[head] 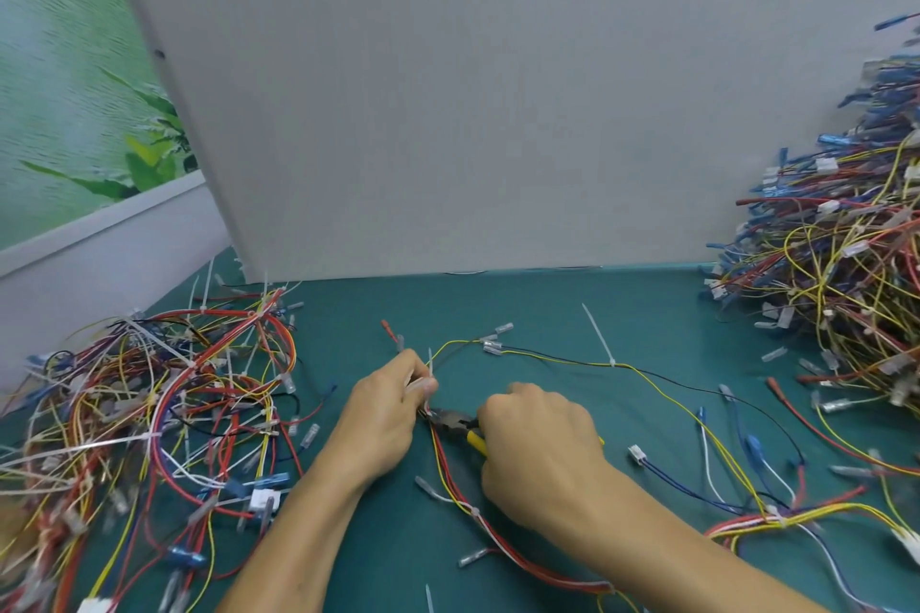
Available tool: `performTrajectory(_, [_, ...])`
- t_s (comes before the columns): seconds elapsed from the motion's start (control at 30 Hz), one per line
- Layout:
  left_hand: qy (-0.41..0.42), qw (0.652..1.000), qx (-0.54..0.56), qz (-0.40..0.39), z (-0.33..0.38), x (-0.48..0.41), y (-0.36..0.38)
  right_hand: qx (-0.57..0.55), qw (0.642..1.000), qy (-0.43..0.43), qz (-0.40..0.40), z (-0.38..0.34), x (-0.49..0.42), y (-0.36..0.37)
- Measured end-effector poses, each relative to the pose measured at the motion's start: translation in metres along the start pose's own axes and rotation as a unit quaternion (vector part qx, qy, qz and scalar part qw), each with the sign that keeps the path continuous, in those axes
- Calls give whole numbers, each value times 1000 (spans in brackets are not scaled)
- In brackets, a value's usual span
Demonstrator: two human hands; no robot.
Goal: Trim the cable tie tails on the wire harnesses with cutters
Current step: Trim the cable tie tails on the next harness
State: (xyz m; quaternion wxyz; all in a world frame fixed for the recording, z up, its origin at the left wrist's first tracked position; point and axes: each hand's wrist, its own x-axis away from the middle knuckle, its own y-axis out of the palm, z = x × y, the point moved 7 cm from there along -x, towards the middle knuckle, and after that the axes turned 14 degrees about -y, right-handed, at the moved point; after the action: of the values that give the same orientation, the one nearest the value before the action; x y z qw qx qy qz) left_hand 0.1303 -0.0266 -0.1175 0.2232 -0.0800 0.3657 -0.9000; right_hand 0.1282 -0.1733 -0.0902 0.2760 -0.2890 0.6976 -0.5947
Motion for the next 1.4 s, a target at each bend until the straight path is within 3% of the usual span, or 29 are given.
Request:
performTrajectory(0.43, [5, 1000, -12, 10, 0, -3, 1, 91, 993, -71, 13, -19, 0, 6])
performTrajectory(0.77, [4, 1000, -8, 4, 0, -2, 0, 81, 993, -84, -11, -18, -2, 6])
performTrajectory(0.97, [10, 999, 29, 27, 4, 4, -6, 39, 999, -38, 5, -1, 10, 1])
performTrajectory(1.13, [64, 992, 71, 80, 32, 18, -16, 14, 998, 27, 53, 45, 38, -15])
performTrajectory(1.23, [34, 988, 151, 16, 43, 23, -9, 45, 995, 54, 70, 80, 54, -37])
performTrajectory(1.4, [-69, 933, 331, -123, 56, 37, 18, 106, 979, 134, 107, 140, 73, -77])
